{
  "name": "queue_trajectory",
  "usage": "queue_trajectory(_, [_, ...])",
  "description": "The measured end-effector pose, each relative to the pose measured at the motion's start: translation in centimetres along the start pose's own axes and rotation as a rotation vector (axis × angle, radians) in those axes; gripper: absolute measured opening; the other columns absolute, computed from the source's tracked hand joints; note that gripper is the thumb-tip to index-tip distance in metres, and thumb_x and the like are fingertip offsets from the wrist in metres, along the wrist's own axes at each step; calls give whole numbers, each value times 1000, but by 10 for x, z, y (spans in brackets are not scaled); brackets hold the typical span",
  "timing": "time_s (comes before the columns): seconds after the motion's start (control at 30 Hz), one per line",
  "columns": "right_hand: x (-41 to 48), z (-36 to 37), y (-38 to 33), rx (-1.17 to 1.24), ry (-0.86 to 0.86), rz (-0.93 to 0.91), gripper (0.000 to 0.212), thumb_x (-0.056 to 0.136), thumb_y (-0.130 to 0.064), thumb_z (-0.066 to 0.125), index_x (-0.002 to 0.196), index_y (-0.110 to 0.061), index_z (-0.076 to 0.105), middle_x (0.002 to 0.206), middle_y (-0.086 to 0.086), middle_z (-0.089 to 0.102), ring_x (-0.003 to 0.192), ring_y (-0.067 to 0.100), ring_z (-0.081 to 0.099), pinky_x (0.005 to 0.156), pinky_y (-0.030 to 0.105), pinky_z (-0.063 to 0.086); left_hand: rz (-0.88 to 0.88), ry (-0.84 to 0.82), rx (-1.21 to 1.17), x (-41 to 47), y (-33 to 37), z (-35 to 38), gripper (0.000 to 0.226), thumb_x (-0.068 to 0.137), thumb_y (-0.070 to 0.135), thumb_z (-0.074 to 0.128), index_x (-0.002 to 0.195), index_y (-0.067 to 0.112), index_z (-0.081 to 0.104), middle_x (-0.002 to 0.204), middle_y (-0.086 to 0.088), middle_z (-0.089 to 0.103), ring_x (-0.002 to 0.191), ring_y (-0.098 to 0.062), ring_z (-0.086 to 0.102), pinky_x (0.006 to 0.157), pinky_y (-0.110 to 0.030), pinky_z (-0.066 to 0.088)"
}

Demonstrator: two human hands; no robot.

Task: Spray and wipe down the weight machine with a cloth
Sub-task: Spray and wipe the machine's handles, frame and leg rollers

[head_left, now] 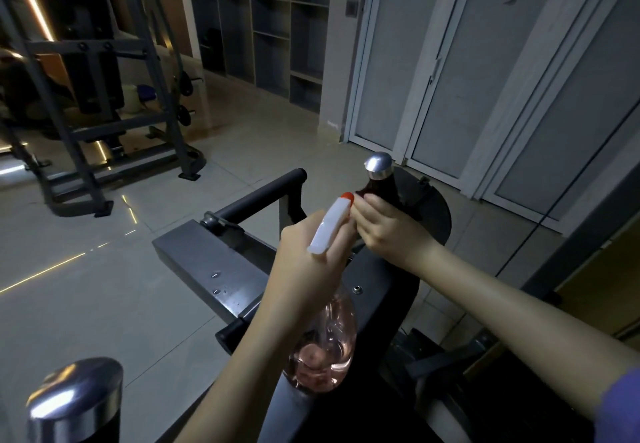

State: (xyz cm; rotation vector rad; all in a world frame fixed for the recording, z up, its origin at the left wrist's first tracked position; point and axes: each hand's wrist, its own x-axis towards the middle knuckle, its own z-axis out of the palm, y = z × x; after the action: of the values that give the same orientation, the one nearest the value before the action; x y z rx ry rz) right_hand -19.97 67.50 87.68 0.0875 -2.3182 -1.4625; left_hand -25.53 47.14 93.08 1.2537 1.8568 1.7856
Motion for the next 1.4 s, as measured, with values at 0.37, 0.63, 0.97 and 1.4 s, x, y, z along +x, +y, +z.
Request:
queue_trajectory(0.37, [-16, 0, -15, -96, -220, -93, 37, 76, -34, 64, 103, -11, 73, 115, 9, 67, 122, 30, 52, 110, 47, 25, 5, 18, -23, -1, -2, 2, 35, 88, 34, 50, 72, 4, 47, 66, -22, 48, 66, -42, 52, 66, -59, 48])
queue_trajectory(0.63, [-7, 2, -24, 53, -366, -92, 10, 63, -18, 73, 73, -16, 77, 81, 4, 70, 94, 26, 63, 98, 40, 37, -5, 37, 4, -3, -1, 1, 38, 86, 35, 49, 71, 1, 47, 68, -24, 53, 72, -41, 59, 62, -55, 44])
queue_trajectory(0.97, [-37, -12, -33, 701, -237, 215, 26, 65, 0, 48, 80, -7, 68, 82, 8, 67, 73, 28, 64, 66, 32, 50, -2, 27, -42, -2, -2, 3, 38, 84, 39, 50, 68, 4, 46, 67, -24, 50, 73, -43, 58, 67, -59, 47])
queue_trajectory(1.4, [-40, -36, -52, 1201, -404, 814, 37, 95, -24, 50, 130, -17, 54, 145, -1, 43, 139, 15, 28, 113, 43, 25, -37, 10, -27, -2, -3, 5, 35, 78, 50, 53, 61, 19, 49, 56, 1, 50, 70, -38, 59, 69, -58, 51])
